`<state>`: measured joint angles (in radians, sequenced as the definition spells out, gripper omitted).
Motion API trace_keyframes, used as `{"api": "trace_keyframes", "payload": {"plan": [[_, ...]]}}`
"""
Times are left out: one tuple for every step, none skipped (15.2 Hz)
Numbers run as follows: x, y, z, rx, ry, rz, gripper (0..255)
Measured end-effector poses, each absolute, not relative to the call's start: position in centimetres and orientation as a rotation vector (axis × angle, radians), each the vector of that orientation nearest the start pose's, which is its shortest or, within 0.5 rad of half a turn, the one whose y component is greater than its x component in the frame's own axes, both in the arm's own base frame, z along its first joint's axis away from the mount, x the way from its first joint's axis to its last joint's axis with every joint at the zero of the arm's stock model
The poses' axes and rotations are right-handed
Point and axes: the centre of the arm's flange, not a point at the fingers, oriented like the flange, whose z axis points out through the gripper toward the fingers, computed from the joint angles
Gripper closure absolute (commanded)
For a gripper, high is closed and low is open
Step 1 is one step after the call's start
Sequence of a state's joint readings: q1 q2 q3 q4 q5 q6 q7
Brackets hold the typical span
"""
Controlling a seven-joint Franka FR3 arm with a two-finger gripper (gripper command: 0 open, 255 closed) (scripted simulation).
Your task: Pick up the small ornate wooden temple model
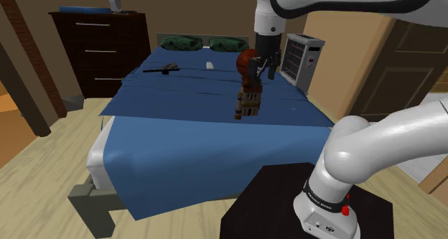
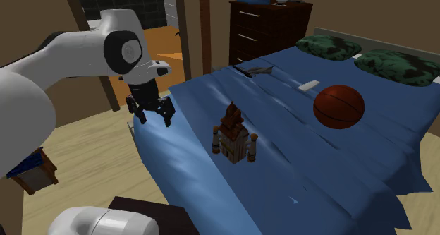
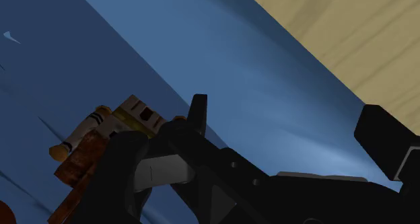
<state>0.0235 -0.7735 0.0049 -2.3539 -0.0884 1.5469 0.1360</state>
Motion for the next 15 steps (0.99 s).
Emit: {"api": "trace_keyframes", "payload": {"plan": [[30.8, 0.0, 58.6, -3.231, 0.177, 0.042, 0], [31.2, -0.2, 58.3, -3.228, 0.200, 0.040, 0], [31.8, -0.6, 58.0, -3.223, 0.236, 0.035, 0], [32.7, -1.3, 57.3, -3.217, 0.278, 0.031, 0], [33.5, -1.9, 56.5, -3.209, 0.323, 0.025, 0], [34.7, -2.5, 56.2, -3.201, 0.369, 0.017, 0], [35.4, -3.1, 55.3, -3.192, 0.416, 0.012, 0], [36.3, -3.8, 54.4, -3.181, 0.464, 0.005, 0], [37.1, -4.4, 53.8, -3.170, 0.511, -0.002, 0], [37.9, -5.2, 53.2, -3.159, 0.558, -0.009, 0], [38.5, -5.8, 52.5, -3.146, 0.604, -0.016, 0], [39.6, -6.8, 52.0, -3.133, 0.651, -0.024, 0], [40.4, -7.5, 51.3, -3.120, 0.698, -0.030, 0], [40.8, -8.4, 50.7, -3.105, 0.744, -0.037, 0], [41.7, -9.3, 49.9, -3.090, 0.790, -0.043, 0]]}}
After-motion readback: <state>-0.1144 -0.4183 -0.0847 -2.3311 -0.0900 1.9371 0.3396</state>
